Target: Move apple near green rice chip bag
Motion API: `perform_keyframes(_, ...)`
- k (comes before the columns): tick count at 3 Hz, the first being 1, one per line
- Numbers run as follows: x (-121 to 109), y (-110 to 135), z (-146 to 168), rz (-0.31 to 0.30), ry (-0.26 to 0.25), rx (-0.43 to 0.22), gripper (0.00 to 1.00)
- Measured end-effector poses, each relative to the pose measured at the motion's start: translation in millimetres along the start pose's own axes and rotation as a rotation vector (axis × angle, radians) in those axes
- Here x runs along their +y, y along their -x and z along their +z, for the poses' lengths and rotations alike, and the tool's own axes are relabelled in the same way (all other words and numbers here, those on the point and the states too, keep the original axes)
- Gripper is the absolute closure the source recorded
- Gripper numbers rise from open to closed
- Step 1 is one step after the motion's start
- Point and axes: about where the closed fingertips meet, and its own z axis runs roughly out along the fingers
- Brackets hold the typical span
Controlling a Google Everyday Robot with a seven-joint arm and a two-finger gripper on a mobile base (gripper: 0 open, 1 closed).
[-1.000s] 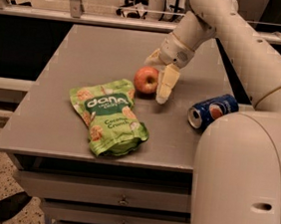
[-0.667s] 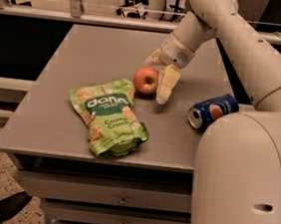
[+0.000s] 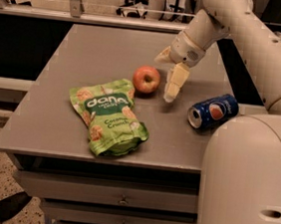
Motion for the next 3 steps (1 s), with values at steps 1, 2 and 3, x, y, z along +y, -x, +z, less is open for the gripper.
perform_keyframes(1,-9.0,-27.2,-26.5,0.053,-0.080,-0.014,0.00)
perform_keyframes(2,-22.1,-61.0,-61.1,0.103,-0.188,-0.042,0.00)
perform_keyframes(3,-35.7,-87.8,-98.1,0.143,-0.315,-0.098,0.00)
